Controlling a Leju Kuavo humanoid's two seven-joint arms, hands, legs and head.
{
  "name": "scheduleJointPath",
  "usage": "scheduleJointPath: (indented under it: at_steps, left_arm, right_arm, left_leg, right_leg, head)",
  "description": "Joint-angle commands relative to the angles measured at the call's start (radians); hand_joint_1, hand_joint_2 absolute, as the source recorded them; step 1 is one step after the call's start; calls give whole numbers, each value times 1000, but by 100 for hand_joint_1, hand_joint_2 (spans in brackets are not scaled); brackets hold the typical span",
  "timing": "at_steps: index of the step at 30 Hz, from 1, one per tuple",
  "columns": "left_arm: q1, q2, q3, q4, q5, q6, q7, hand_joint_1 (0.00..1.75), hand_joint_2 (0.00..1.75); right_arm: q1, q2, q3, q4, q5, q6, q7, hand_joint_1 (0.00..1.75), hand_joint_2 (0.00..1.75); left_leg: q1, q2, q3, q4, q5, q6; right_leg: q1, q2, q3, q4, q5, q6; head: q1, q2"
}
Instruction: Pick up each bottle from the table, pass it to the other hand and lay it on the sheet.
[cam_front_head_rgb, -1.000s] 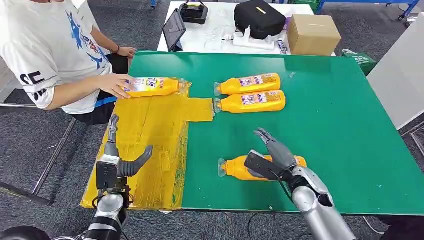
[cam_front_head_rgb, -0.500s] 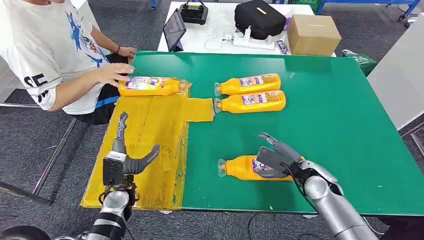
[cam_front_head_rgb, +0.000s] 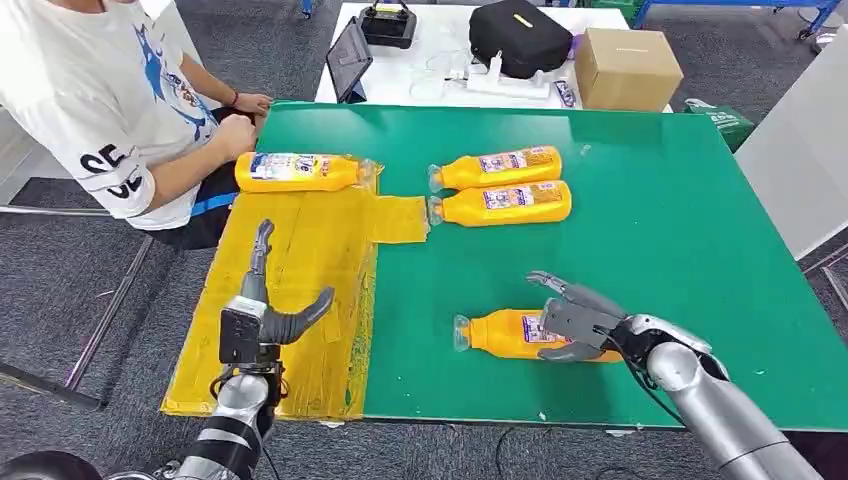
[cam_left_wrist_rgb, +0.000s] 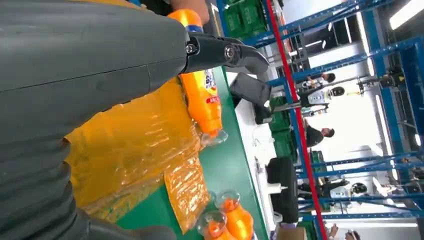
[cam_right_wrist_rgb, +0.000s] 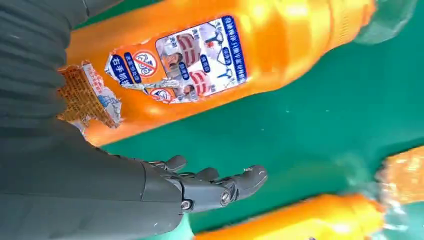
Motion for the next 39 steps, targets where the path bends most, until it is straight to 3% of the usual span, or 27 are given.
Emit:
scheduleJointPath:
  at_steps: [1,6,11,20,30,39]
  left_arm:
    - [-48,-2,-18,90,8,-4,-1,0,175]
    - [-50,-2,-22,95,12,-8,1,0,175]
    - [-44,0,-22,103,18,-9,7,0,175]
    - [-39,0,-29,99,19,-9,18,0,175]
    - [-38,-4,-39,102,22,-12,32,0,175]
    - [-36,-9,-43,117,19,-8,43,0,175]
  right_arm:
    - [-74,-72,111,-39,-6,13,-2,0,175]
    - [-100,-125,162,-68,-18,33,13,0,175]
    - [-117,-224,230,-115,-25,59,91,0,175]
    - [-106,-229,274,-98,7,42,139,0,175]
    - [-67,-161,305,8,77,-10,169,0,175]
    - [-54,46,294,288,274,-120,186,0,175]
  left_leg:
    - [1,2,3,1,-2,-1]
    - [1,2,3,2,-2,-1]
    - [0,2,2,1,-2,-1]
    - [1,2,3,0,-1,-1]
    - [1,1,3,-1,-1,-1]
    - [2,2,4,-1,0,-1]
  right_leg:
    - [1,1,3,0,-1,-2]
    - [2,0,3,0,-1,-3]
    - [0,0,2,1,-1,-2]
    - [1,0,3,-1,0,-2]
    - [1,0,3,-2,0,-1]
    - [2,1,4,-3,1,-1]
  head:
    - [0,0]
    - [0,0]
    - [0,0]
    - [0,0]
    - [0,0]
    - [0,0]
